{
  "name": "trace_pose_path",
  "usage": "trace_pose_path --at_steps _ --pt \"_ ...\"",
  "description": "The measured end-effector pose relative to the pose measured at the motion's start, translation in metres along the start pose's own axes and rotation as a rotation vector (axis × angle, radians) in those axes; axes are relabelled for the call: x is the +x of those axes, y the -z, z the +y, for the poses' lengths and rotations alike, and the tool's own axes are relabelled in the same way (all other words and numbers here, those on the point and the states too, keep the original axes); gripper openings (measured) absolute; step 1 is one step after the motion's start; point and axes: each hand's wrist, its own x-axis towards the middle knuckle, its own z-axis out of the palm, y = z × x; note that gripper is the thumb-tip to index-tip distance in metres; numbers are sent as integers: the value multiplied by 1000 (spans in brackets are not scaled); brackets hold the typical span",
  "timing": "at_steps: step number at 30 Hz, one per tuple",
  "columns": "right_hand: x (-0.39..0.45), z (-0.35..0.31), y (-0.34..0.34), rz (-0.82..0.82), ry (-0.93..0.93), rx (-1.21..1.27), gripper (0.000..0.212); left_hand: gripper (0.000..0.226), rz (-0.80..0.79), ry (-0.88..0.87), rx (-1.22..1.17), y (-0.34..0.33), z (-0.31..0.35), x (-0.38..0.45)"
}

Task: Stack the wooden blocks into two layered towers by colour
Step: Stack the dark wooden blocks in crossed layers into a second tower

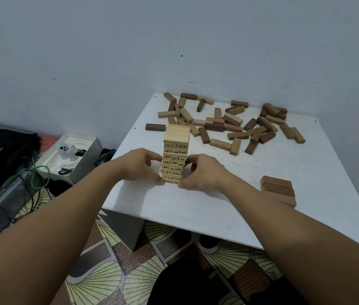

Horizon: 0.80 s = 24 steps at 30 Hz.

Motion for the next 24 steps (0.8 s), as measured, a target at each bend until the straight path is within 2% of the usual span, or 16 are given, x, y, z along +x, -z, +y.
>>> trace_pose_path --at_steps 11,18,24 --pt "10 -30 -19 21 35 -36 41 47 -14 20 -28 24 -30 -8" --pt "17 -48 -31 32 24 -48 43 48 -13 47 -50 35 -51 -6" --pt "23 -56 -39 32 25 -41 47 38 -4 44 -73 41 -61 -8"
